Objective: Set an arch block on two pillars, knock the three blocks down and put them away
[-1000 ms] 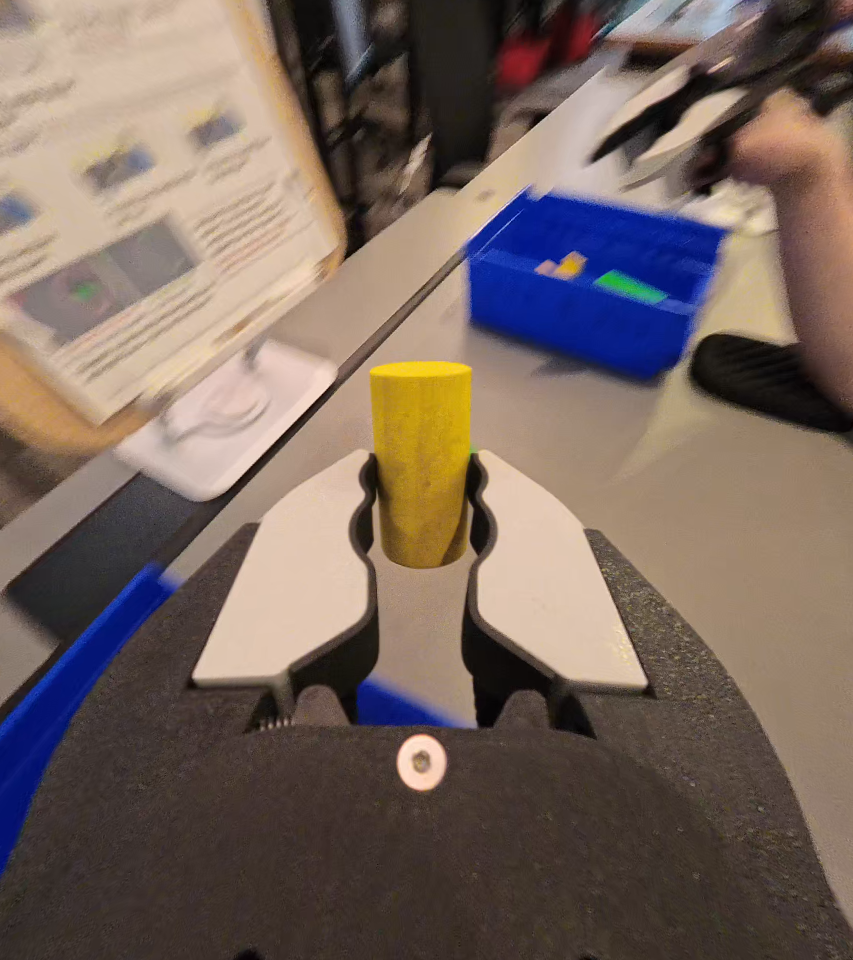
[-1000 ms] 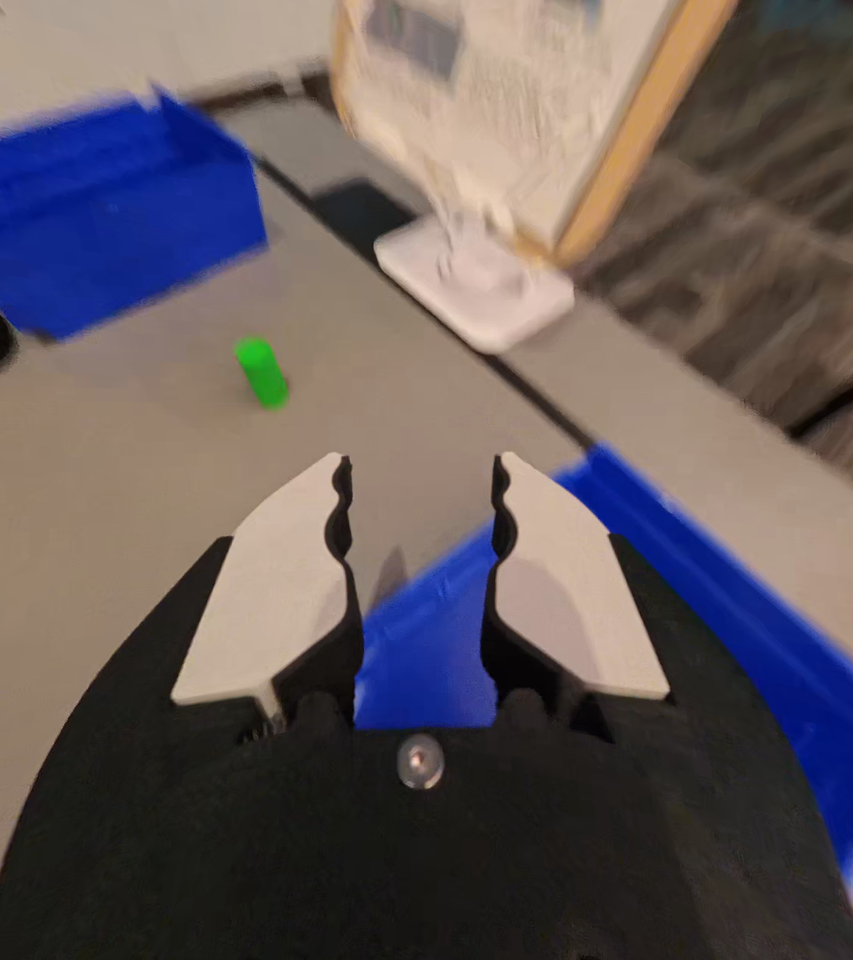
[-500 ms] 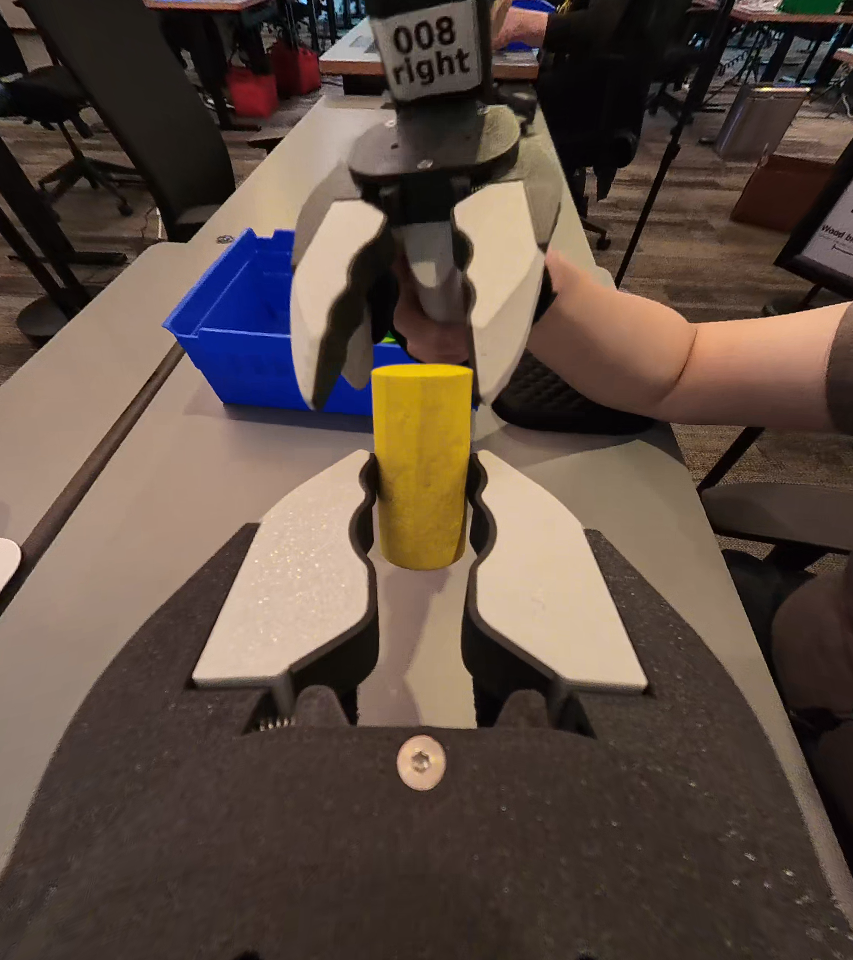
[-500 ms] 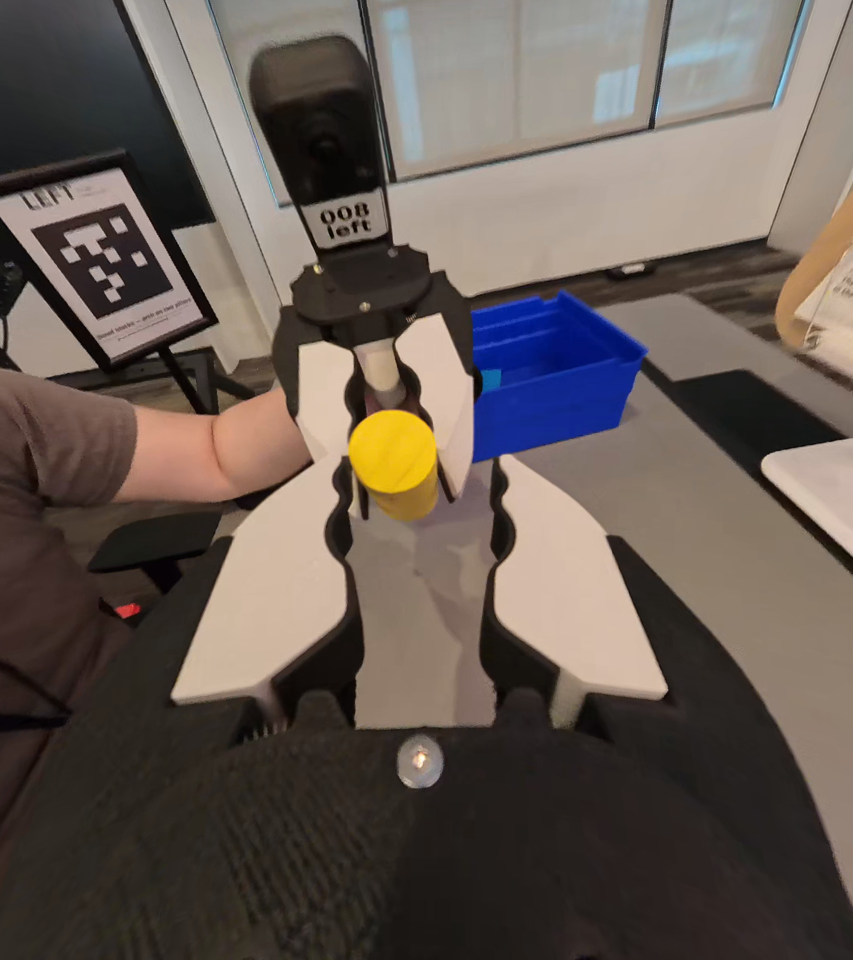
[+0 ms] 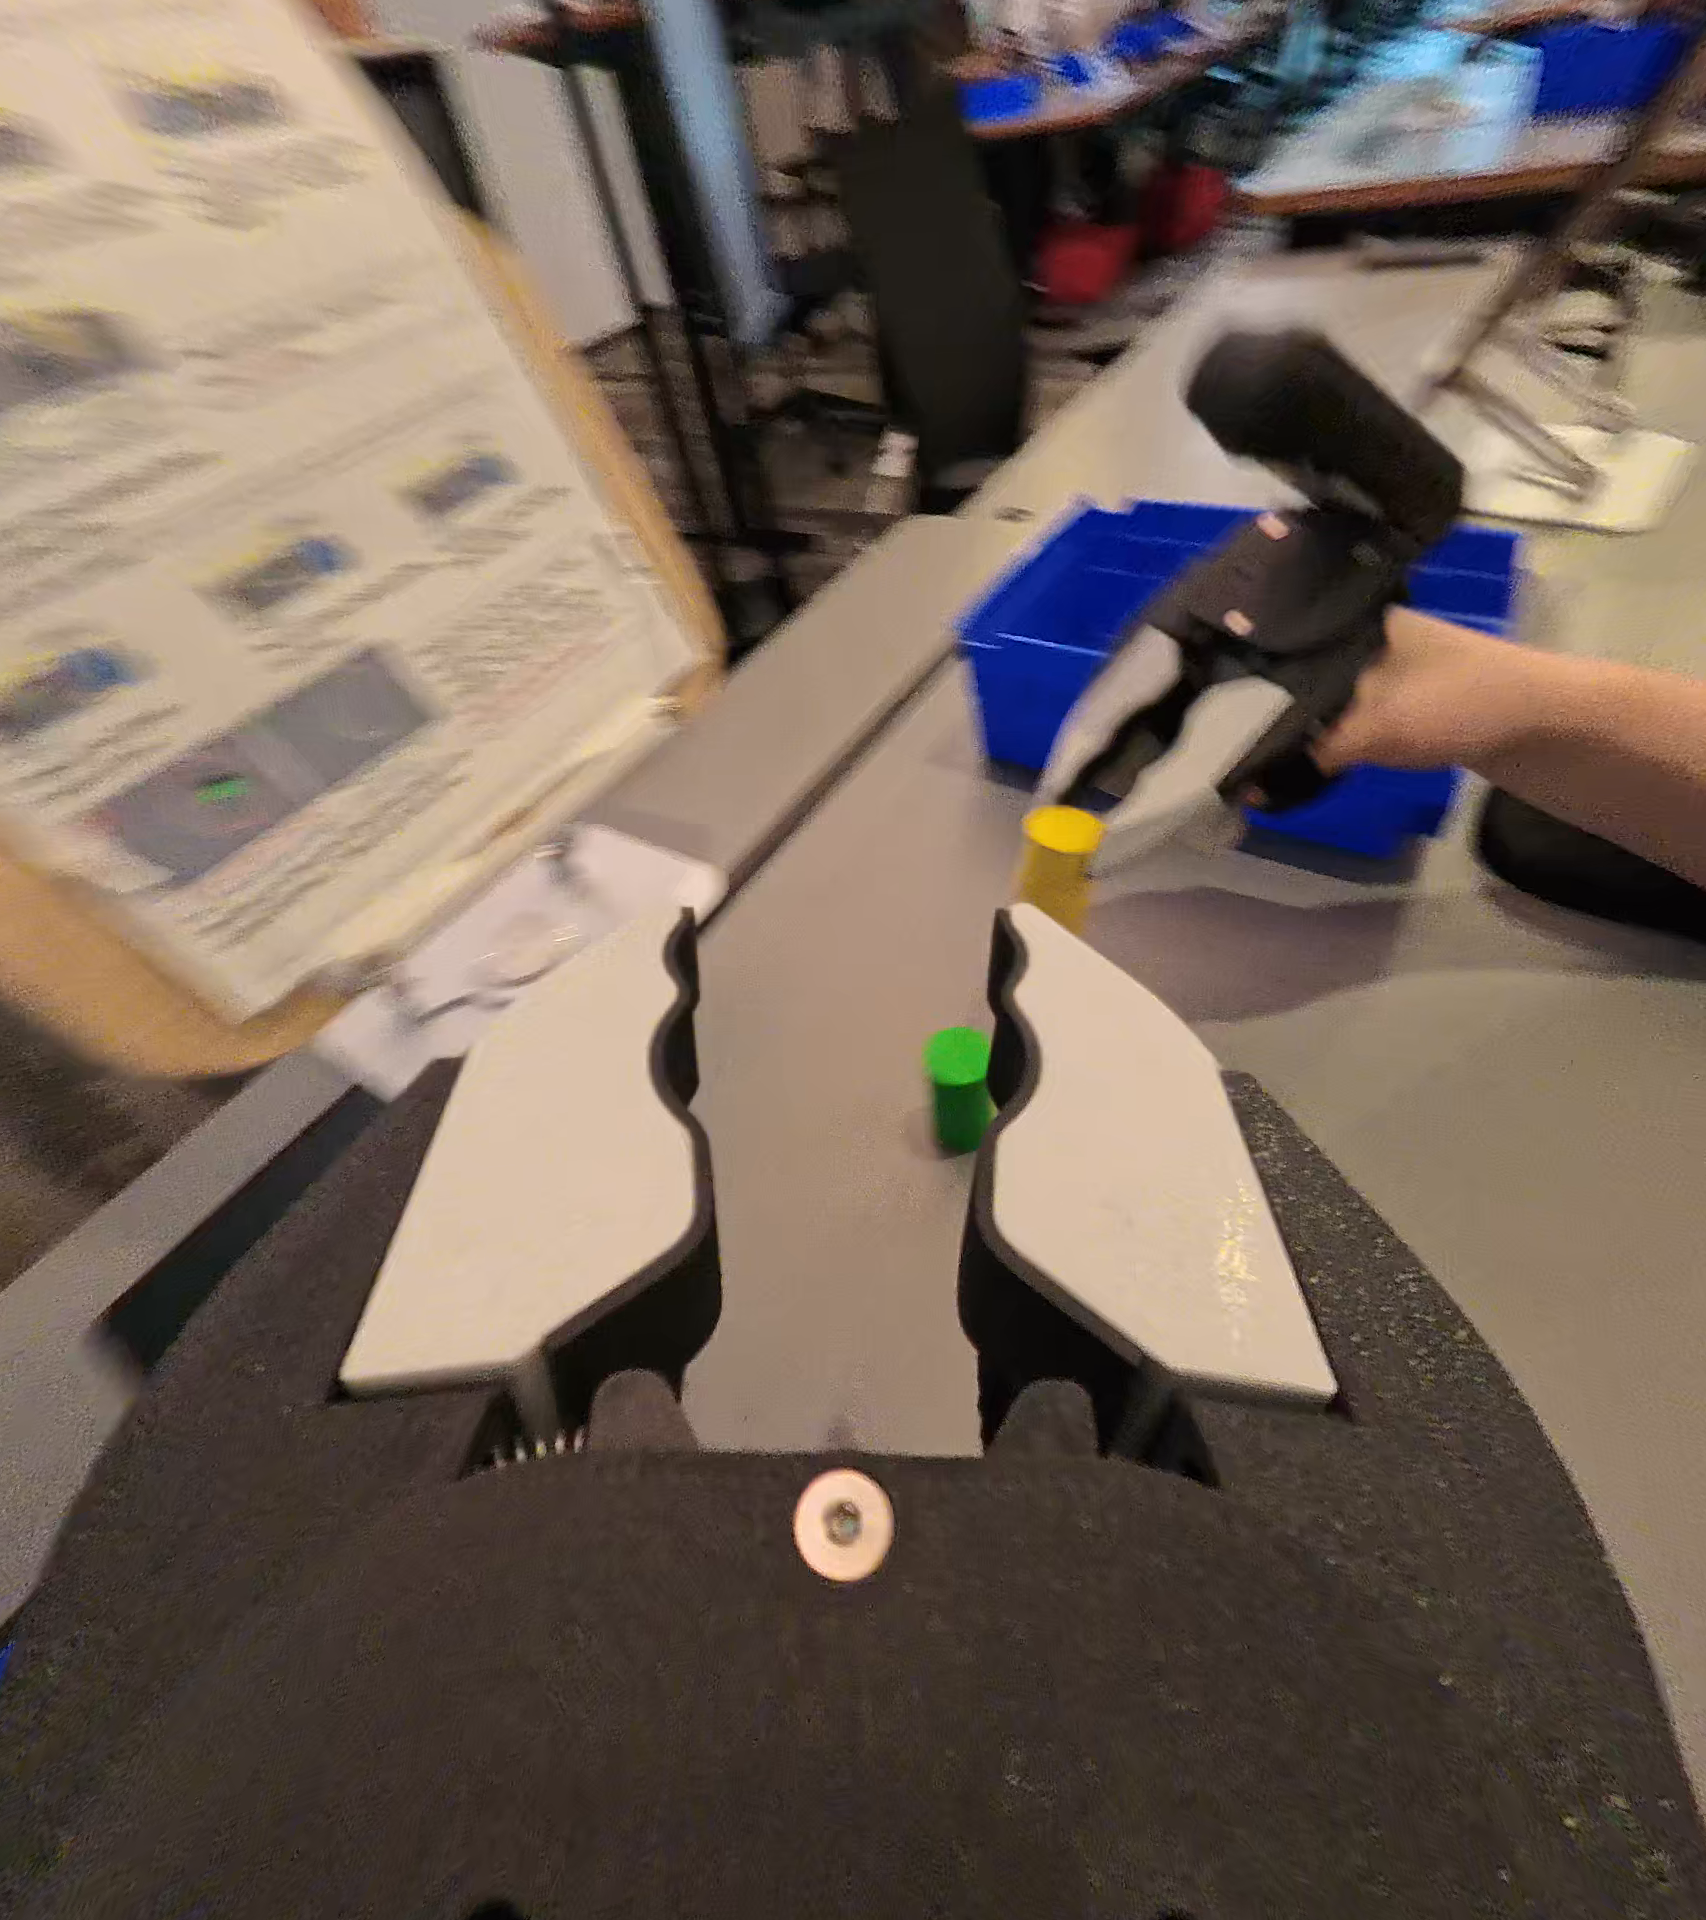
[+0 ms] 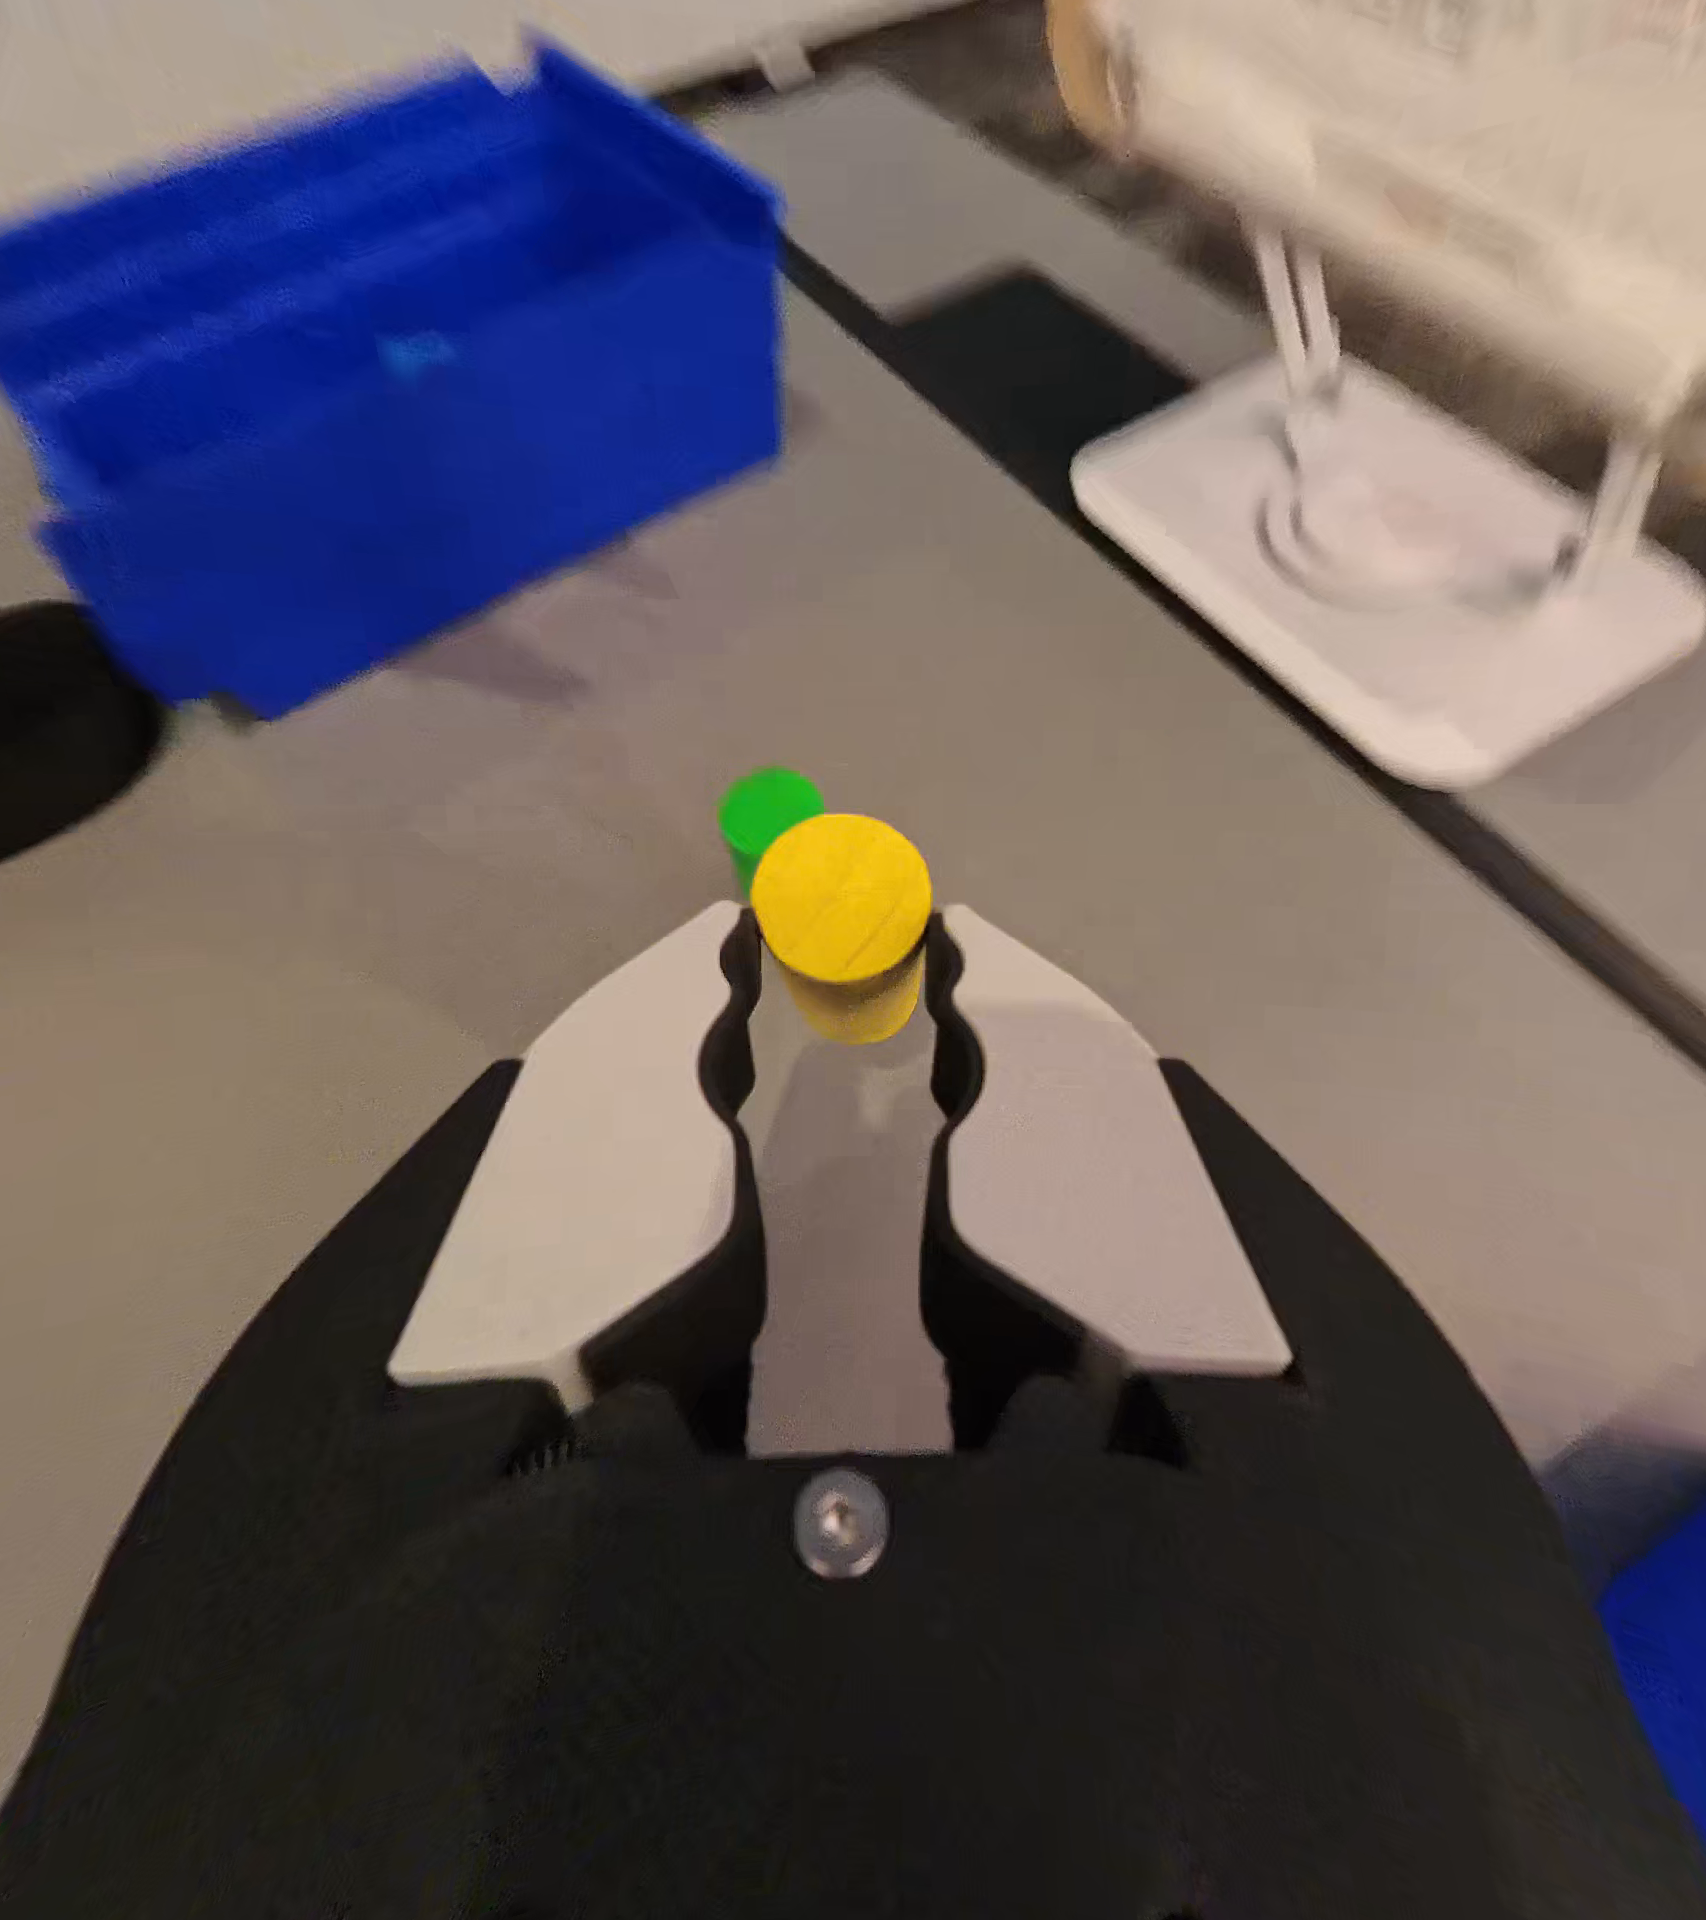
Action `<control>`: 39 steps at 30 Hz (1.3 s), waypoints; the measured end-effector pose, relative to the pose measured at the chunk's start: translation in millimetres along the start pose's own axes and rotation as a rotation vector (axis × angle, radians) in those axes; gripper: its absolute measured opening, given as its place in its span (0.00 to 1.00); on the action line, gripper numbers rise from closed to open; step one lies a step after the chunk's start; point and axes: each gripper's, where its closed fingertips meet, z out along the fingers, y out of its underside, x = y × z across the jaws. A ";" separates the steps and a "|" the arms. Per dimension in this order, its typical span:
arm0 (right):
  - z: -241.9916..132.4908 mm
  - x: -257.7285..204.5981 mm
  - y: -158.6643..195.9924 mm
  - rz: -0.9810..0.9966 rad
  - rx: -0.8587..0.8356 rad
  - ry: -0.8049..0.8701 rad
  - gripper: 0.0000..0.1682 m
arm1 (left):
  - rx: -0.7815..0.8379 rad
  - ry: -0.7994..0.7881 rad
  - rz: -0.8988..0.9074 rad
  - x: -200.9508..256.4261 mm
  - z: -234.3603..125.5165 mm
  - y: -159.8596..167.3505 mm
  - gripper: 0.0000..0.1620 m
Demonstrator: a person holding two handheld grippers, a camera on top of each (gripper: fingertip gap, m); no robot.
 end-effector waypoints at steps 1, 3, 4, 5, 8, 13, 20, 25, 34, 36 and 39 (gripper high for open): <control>9.2 8.4 12.1 0.039 -0.044 0.030 0.19 | 0.008 -0.096 -0.017 -20.2 -22.0 0.4 0.32; 23.8 17.7 28.3 0.091 -0.074 0.064 0.19 | 0.015 -0.262 -0.046 -50.8 -63.4 5.8 0.27; 30.0 17.9 35.0 0.108 -0.089 0.059 0.19 | 0.012 -0.325 -0.066 -60.6 -81.3 10.6 0.27; 35.3 17.2 41.0 0.115 -0.111 0.052 0.19 | 0.003 -0.373 -0.084 -67.7 -96.5 16.1 0.28; 45.7 15.9 50.4 0.107 -0.135 0.058 0.19 | -0.075 -0.478 -0.121 -83.1 -126.8 36.6 0.31; 51.8 14.5 52.1 0.051 -0.139 0.084 0.19 | -0.389 -0.463 -0.249 -87.3 -130.9 104.7 0.29; 46.2 11.3 39.9 0.058 -0.090 0.074 0.27 | -0.686 -0.490 -0.351 -100.7 -120.0 171.9 0.29; 39.3 6.7 31.1 0.048 -0.056 0.048 0.27 | -0.897 -0.543 -0.437 -108.4 -116.0 220.0 0.40; 40.0 2.9 33.4 0.028 -0.077 0.037 0.27 | -1.155 -0.584 -0.542 -118.9 -122.8 291.6 0.51; 40.2 2.0 33.4 0.026 -0.079 0.035 0.27 | -1.147 -0.564 -0.572 -117.3 -120.4 294.4 0.51; 39.8 1.1 34.2 0.023 -0.089 0.033 0.27 | -1.167 -0.540 -0.617 -113.5 -119.9 301.7 0.47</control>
